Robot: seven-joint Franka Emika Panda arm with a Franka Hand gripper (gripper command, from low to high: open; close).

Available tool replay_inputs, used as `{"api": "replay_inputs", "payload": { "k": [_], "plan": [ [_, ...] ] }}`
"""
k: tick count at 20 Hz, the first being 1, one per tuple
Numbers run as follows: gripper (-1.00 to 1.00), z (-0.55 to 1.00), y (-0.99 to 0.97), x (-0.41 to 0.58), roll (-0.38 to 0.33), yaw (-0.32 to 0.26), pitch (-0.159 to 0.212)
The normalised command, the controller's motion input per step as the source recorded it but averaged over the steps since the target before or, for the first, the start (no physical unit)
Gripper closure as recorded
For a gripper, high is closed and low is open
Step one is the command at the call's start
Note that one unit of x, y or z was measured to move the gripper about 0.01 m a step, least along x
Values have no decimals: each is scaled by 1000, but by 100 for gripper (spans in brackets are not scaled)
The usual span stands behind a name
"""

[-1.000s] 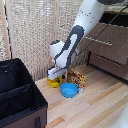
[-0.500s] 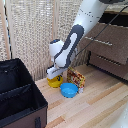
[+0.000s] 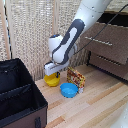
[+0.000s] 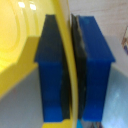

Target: Kindly move your gripper toward the top drawer's handle. With caution, hold the handle robustly using your gripper and pull open the top drawer. Let the handle go. Relocate your gripper to the bowl placed in the background. Gently hold the bowl using your gripper. Bring the gripper and the bowl to the ajar drawer. Softly release the bowl into it.

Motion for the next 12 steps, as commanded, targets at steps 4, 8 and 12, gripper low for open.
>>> {"api": "replay_inputs", "payload": {
  "k": [4, 8, 12],
  "plan": [
    [100, 505, 151, 94, 161, -238, 28],
    [100, 652, 145, 202, 91, -237, 43],
    [100, 783, 154, 265, 32, -224, 46]
  ]
}}
